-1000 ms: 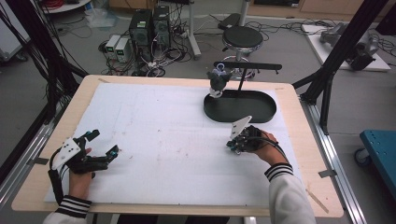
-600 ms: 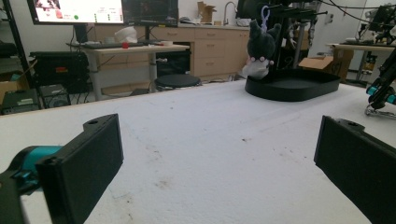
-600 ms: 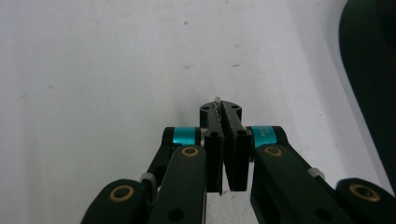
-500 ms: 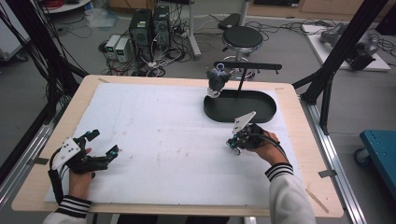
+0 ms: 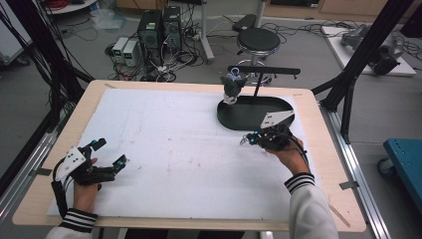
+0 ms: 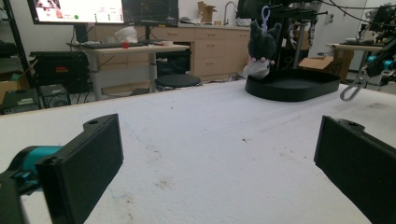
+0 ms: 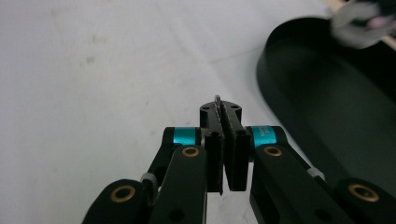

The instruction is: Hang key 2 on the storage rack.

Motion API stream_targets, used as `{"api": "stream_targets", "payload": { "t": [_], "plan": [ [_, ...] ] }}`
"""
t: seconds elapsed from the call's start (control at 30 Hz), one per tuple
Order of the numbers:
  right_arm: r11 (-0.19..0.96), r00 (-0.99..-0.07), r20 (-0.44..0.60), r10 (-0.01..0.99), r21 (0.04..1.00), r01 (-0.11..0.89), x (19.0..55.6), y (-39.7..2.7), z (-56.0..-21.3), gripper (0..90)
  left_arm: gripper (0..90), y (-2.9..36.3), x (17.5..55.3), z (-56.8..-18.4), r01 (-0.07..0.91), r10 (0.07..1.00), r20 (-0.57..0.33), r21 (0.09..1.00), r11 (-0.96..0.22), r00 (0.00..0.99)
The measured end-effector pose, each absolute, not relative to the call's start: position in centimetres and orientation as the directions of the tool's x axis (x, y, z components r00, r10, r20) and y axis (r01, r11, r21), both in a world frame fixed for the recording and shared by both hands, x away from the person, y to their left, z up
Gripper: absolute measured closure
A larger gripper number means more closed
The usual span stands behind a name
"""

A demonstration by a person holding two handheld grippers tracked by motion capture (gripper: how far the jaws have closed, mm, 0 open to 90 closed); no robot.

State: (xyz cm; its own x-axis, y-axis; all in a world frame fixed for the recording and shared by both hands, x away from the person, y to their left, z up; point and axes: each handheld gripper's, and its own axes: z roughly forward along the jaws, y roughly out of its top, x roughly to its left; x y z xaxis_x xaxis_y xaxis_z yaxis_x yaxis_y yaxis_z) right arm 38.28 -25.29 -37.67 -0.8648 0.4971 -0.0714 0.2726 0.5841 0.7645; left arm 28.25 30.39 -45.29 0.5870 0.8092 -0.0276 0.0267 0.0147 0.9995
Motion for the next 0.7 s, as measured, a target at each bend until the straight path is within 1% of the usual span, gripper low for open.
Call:
{"api": "stream_targets", "payload": {
  "t": [0.2, 0.33, 0.5, 0.7],
  "plan": [
    [0.466, -0.831, -0.042, 0.555, 0.843, 0.269, 38.3, -26.5, -36.7, 88.6, 1.8, 30.4, 28.2, -45.3, 0.027, 0.81, -0.027, 1.0, 0.013, 0.586],
    [0.415, -0.812, -0.023, 0.583, 0.868, 0.274, 38.3, -27.2, -36.0, 88.6, 1.7, 30.4, 28.3, -45.3, 0.026, 0.81, -0.026, 1.0, 0.013, 0.586],
    [0.389, -0.804, -0.036, 0.594, 0.888, 0.247, 38.7, -27.4, -34.8, 88.6, 1.7, 30.4, 28.3, -45.3, 0.027, 0.81, -0.026, 1.0, 0.013, 0.586],
    [0.369, -0.792, -0.036, 0.61, 0.897, 0.243, 39.3, -27.4, -33.5, 88.6, 1.7, 30.4, 28.3, -45.3, 0.026, 0.809, -0.027, 1.0, 0.015, 0.587]
  ]
}}
